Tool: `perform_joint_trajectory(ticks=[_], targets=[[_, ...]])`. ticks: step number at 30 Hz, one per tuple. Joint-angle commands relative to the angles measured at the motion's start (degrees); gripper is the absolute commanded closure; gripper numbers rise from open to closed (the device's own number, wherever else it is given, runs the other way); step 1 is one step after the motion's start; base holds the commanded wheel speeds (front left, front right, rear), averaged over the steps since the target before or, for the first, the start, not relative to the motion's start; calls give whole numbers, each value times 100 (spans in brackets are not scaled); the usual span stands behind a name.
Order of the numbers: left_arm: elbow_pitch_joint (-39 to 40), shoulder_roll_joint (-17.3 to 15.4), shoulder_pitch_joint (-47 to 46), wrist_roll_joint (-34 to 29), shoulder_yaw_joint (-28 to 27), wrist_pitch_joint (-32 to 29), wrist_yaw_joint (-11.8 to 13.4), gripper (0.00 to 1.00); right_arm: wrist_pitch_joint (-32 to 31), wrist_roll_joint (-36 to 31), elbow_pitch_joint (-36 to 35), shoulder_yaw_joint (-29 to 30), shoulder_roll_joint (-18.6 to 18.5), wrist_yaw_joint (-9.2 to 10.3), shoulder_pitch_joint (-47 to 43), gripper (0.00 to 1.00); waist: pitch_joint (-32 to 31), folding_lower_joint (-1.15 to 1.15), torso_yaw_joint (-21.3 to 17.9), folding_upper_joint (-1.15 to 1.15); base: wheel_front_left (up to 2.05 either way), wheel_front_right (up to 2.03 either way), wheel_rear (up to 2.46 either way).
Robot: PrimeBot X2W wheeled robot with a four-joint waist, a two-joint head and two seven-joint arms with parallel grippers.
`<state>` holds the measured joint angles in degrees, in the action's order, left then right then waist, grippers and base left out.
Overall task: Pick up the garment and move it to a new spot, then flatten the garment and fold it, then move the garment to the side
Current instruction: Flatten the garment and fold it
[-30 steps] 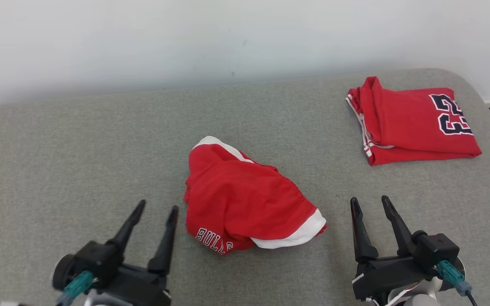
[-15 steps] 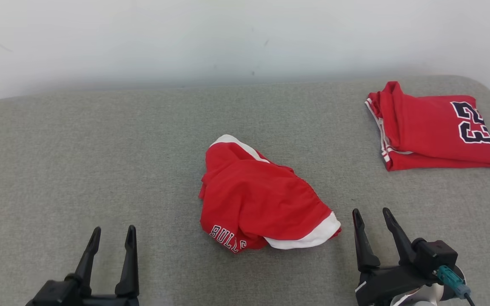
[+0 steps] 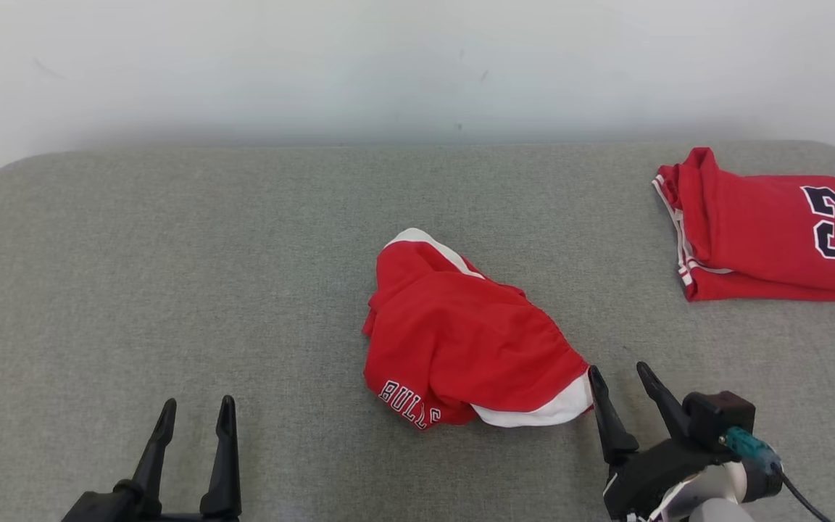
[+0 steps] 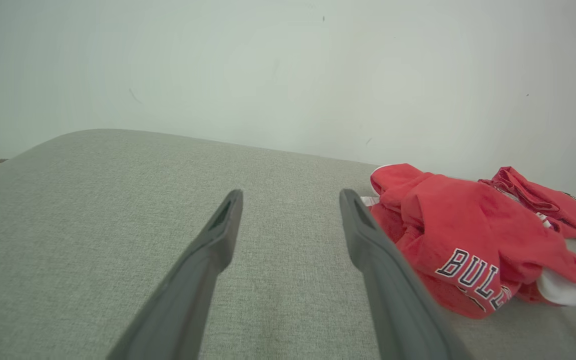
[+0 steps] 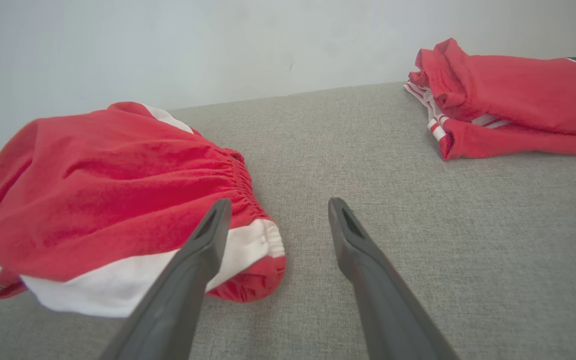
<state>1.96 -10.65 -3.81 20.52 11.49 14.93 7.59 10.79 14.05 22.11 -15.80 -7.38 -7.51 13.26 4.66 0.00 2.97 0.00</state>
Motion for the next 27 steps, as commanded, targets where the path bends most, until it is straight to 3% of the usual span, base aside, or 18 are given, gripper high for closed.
perform_joint_trajectory(ticks=[1, 15, 17, 18, 19, 27], targets=[[-37, 34, 57, -104, -61, 24, -45, 0, -77, 81, 120, -64, -82, 3, 126, 0, 12, 0, 57, 0, 0, 0, 0], [-222, 391, -13, -350, -280, 25, -441, 0, -660, 673, 1296, -628, -353, 3, 756, 2, 142, 0, 452, 0, 0, 0, 0], [-248, 434, -28, -386, -314, 24, -480, 0, -703, 791, 1429, -750, -362, 3, 814, 54, 163, 0, 488, 0, 0, 0, 0], [-255, 454, -34, -397, -332, 24, -497, 0, -685, 835, 1474, -803, -373, 3, 846, 93, 171, 0, 501, 0, 0, 0, 0], [-266, 471, -36, -416, -352, 25, -514, 0, -641, 869, 1513, -842, -387, 3, 874, 100, 178, 0, 512, 0, 0, 0, 0], [-367, 592, -10, -485, -502, 25, -642, 0, -205, 970, 1518, -1112, -517, 3, 1165, 100, 95, 0, 506, 0, 0, 0, 0]])
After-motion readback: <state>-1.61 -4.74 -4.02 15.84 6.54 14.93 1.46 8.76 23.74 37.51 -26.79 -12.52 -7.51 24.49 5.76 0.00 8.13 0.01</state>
